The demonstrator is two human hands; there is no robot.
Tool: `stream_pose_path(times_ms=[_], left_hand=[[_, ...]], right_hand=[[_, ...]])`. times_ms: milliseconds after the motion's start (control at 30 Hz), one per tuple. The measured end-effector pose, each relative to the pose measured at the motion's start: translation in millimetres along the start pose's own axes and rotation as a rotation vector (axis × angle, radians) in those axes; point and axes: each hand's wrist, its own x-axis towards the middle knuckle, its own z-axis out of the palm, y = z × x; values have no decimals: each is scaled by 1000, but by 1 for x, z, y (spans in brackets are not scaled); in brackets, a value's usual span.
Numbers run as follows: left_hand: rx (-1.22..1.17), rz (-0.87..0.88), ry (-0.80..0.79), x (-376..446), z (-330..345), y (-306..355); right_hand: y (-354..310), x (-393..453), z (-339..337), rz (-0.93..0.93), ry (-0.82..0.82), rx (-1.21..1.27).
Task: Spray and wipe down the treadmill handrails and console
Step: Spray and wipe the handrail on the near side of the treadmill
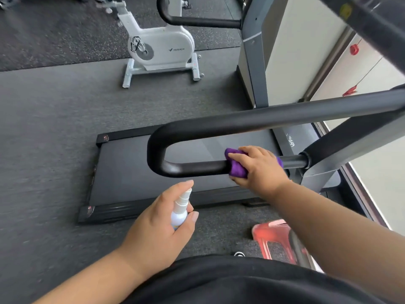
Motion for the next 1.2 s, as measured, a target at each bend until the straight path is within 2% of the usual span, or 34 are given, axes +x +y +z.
stream_pose_path(times_ms=[100, 200, 233, 300, 333, 400, 500, 633, 1200], left_hand=[[9, -8, 28, -5, -6, -5], [27, -44, 45, -9, -11, -9], [26, -56, 49, -9, -12, -9], [43, -49, 62, -7, -11, -9], [59, -41, 65, -6, -10, -8], [80, -34, 60, -2, -9, -4], [95, -30, 44, 5, -5, 2], [81, -28, 49, 16, 6, 9], [63, 77, -36, 64, 50, 52]], right_hand=[[21, -2, -3, -12, 15, 99], [2, 9, -9, 213, 37, 381], [-12, 15, -8, 215, 51, 470], [-50, 26, -2, 103, 7, 555], [-70, 31, 3, 23, -37, 544], [-101, 40, 15, -122, -63, 357], [-108, 44, 26, -224, -50, 76], [-83, 42, 25, -266, -109, 65], [96, -22, -17, -56, 12, 34]])
